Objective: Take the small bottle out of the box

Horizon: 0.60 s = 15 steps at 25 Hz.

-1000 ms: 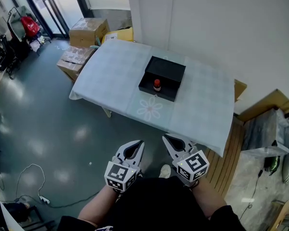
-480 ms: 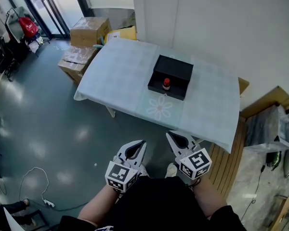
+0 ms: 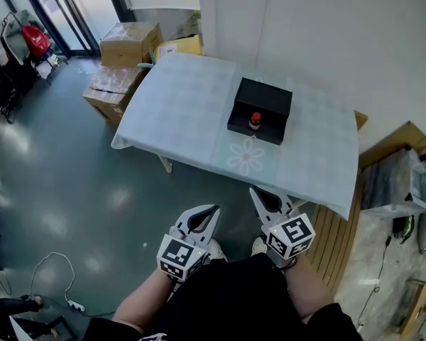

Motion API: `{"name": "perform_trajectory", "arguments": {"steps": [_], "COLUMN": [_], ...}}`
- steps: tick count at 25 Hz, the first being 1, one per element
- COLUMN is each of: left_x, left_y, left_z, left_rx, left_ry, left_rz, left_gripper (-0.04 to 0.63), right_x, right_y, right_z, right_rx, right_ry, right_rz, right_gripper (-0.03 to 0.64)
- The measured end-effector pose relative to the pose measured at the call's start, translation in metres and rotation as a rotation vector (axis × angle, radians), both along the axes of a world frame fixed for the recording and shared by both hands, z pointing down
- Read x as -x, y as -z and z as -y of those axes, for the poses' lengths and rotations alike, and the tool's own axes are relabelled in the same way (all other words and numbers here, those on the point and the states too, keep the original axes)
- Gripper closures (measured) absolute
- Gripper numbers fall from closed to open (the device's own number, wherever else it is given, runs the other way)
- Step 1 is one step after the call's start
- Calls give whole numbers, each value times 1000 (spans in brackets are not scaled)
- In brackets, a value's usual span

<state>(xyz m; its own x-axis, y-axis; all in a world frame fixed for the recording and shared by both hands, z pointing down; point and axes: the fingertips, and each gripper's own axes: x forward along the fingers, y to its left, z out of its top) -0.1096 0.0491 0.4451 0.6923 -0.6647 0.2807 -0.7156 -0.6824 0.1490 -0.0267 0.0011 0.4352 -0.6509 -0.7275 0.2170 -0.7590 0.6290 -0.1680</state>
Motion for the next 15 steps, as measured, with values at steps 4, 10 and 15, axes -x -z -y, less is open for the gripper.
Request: {"name": "perform_trajectory", "arguments": {"steps": [4,10,15], "left_x": [10,9,0], "left_y": [1,4,0], "left_z": [3,15,33], "left_rx": [-12,-15,-16], "left_ry": [-11,-11,-7], "left_rz": [-4,-10,2], "left_gripper": [568,568,568], "right_x": [7,5,-1], "right_y": [1,-1,-6], "right_z": [5,25,49], "right_rx": [-11,-13,-7], "right_ry": [-18,-32,-19], "right_rz": [-7,-15,-13], "right_gripper": [594,594,594]}}
